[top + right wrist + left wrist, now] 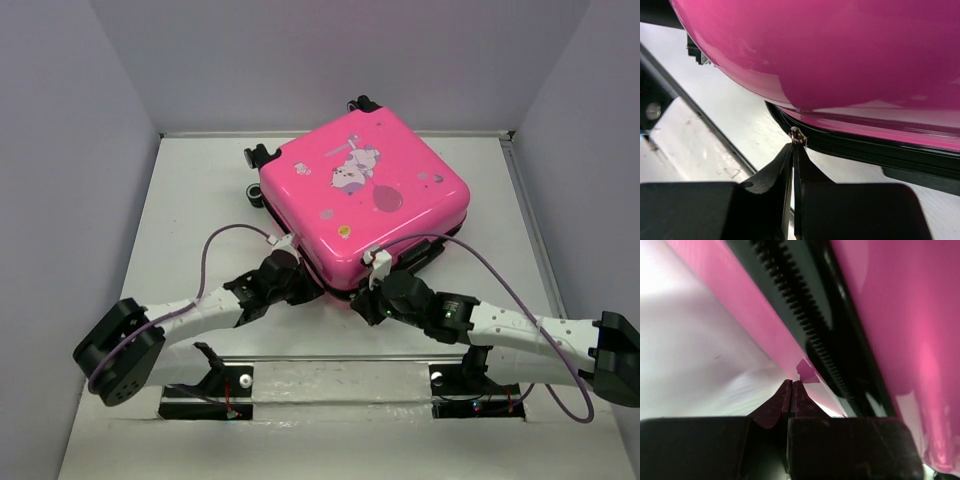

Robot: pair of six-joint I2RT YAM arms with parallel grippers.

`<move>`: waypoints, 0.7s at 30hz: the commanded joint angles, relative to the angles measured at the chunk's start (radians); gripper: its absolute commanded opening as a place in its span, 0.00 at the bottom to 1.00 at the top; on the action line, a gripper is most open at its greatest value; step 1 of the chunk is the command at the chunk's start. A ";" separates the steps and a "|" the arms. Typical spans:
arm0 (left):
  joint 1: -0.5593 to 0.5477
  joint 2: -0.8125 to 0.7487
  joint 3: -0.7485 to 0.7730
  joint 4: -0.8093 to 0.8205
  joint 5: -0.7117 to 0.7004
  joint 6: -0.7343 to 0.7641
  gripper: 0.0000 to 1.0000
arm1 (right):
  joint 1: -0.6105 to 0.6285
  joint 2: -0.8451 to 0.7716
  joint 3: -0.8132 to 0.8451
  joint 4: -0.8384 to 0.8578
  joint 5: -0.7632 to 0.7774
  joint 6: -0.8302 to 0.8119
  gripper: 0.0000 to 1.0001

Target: Pack the luggage

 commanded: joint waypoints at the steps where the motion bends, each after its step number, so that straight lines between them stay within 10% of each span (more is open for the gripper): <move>1: -0.070 0.136 0.204 0.357 -0.035 -0.040 0.06 | 0.004 0.035 0.045 0.004 -0.022 0.020 0.07; 16: -0.036 0.372 0.388 0.394 -0.114 0.007 0.06 | 0.157 0.159 0.235 0.230 0.298 0.018 0.07; 18: 0.051 0.273 0.331 0.328 -0.097 0.015 0.17 | 0.157 0.161 0.238 0.228 0.286 0.003 0.07; 21: 0.174 0.055 0.242 0.207 -0.132 0.043 0.61 | 0.157 0.144 0.186 0.210 0.283 0.036 0.07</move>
